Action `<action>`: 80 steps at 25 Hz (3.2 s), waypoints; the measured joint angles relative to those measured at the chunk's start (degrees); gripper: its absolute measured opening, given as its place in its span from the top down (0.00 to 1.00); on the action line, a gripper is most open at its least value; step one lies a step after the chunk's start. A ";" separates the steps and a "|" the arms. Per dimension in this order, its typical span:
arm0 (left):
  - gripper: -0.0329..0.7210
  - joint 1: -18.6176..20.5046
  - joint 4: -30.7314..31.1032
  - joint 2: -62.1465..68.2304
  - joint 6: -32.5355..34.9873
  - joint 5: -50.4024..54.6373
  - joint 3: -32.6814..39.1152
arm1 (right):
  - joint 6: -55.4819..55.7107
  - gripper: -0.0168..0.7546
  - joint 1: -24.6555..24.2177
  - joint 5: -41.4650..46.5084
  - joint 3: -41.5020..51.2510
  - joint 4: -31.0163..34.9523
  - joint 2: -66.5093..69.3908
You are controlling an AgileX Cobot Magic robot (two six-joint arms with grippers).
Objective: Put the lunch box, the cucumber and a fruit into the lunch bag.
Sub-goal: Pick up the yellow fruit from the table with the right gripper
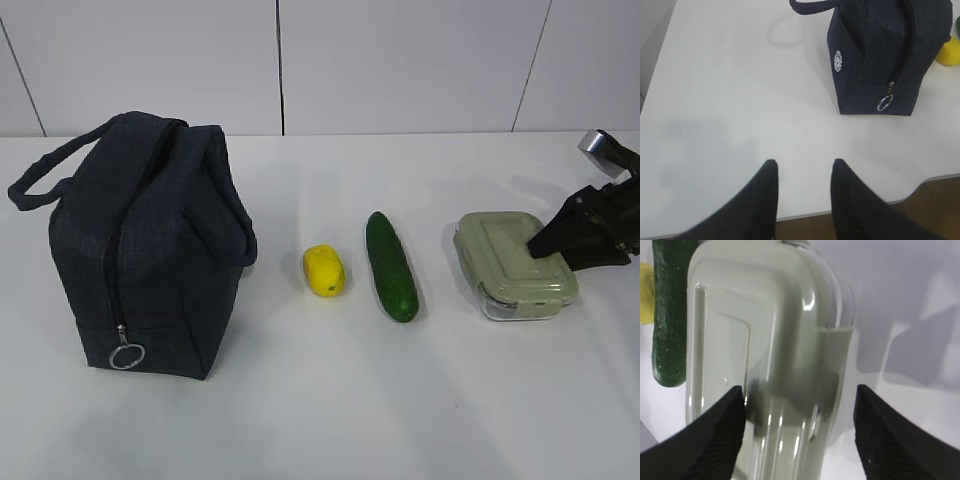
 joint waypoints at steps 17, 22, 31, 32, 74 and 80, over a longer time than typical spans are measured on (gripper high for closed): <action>0.64 0.00 0.00 0.00 0.00 0.00 0.00 | -1.69 0.33 0.00 0.46 0.40 2.15 0.59; 0.64 0.00 0.00 0.00 0.00 0.00 0.00 | -1.69 0.33 0.00 0.46 0.40 2.66 0.72; 0.64 0.00 0.00 0.00 0.00 0.00 0.00 | -1.69 0.33 0.00 0.35 0.53 3.81 0.85; 0.64 0.00 0.00 0.00 0.00 0.00 0.00 | -1.69 0.33 0.00 0.35 0.53 3.91 0.88; 0.64 0.00 0.00 0.00 0.00 0.00 0.00 | 1.29 0.32 0.00 -0.53 0.53 5.30 1.10; 0.64 0.00 0.00 0.00 0.00 0.00 0.00 | 2.40 0.32 0.00 -0.53 0.53 5.06 1.10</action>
